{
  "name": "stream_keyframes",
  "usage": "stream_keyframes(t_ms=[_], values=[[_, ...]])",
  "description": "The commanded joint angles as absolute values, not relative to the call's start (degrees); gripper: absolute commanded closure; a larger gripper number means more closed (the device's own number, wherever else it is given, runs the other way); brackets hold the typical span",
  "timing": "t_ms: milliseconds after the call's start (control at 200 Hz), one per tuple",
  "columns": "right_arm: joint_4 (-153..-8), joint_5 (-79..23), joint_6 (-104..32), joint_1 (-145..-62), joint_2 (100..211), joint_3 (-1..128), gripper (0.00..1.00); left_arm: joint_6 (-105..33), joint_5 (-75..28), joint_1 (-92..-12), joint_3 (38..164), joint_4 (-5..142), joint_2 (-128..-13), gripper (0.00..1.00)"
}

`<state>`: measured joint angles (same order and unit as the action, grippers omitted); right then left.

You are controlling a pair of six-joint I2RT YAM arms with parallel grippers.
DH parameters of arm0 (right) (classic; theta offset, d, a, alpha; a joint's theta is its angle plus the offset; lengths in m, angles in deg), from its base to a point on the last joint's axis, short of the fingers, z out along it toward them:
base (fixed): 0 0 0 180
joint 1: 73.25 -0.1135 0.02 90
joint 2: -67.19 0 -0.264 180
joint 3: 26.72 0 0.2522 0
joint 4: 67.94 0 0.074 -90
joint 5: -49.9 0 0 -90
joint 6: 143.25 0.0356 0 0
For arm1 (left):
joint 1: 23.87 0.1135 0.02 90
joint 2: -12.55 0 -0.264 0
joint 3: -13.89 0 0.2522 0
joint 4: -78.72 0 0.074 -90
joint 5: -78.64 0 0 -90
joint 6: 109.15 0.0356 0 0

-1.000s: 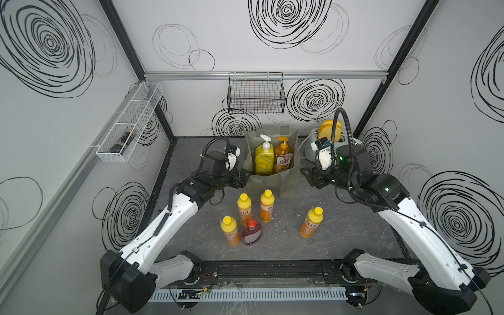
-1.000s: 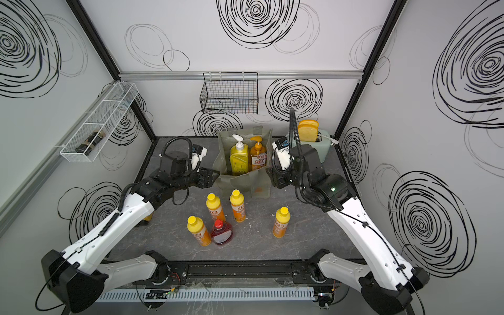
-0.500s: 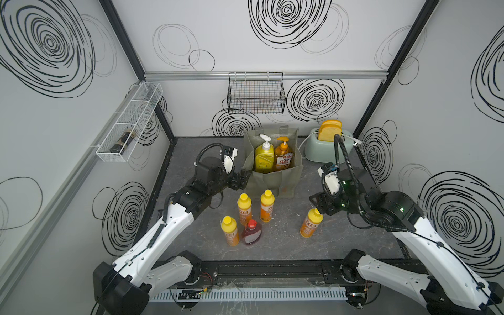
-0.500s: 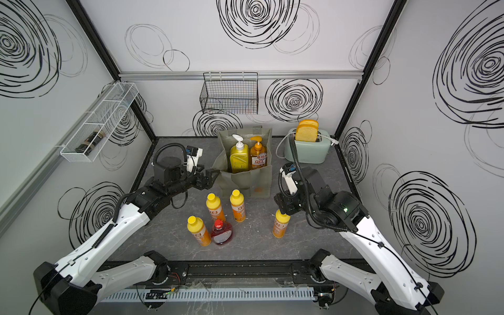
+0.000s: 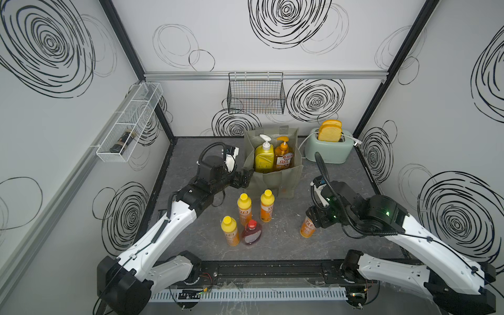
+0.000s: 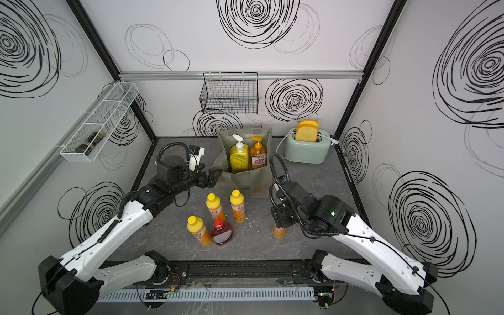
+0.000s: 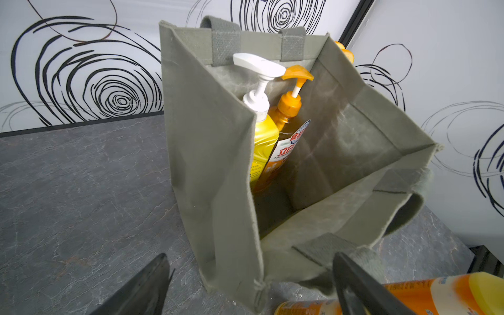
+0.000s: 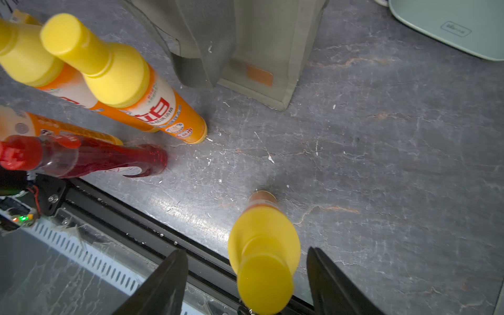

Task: Pack dish soap into the shopping bag
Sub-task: Pick up the bottle of dish soap at the center of the board.

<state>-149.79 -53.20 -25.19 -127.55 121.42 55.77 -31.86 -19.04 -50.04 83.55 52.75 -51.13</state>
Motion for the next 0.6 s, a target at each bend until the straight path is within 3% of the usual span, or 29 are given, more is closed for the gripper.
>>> stream_keyframes(t_ms=[0, 300, 595], values=[[-152.4, -56.7, -22.3, -127.9, 121.3, 54.6, 0.27, -30.9, -18.2, -50.2, 82.9, 55.8, -51.6, 0.04], [-149.2, -55.1, -22.8, -127.9, 121.1, 51.6, 0.43, -31.9, -19.1, -51.0, 81.5, 56.4, -52.4, 0.02], [-147.6, -55.8, -23.5, -127.9, 121.4, 51.3, 0.5, -31.9, -19.1, -52.0, 81.3, 56.2, -52.7, 0.01]])
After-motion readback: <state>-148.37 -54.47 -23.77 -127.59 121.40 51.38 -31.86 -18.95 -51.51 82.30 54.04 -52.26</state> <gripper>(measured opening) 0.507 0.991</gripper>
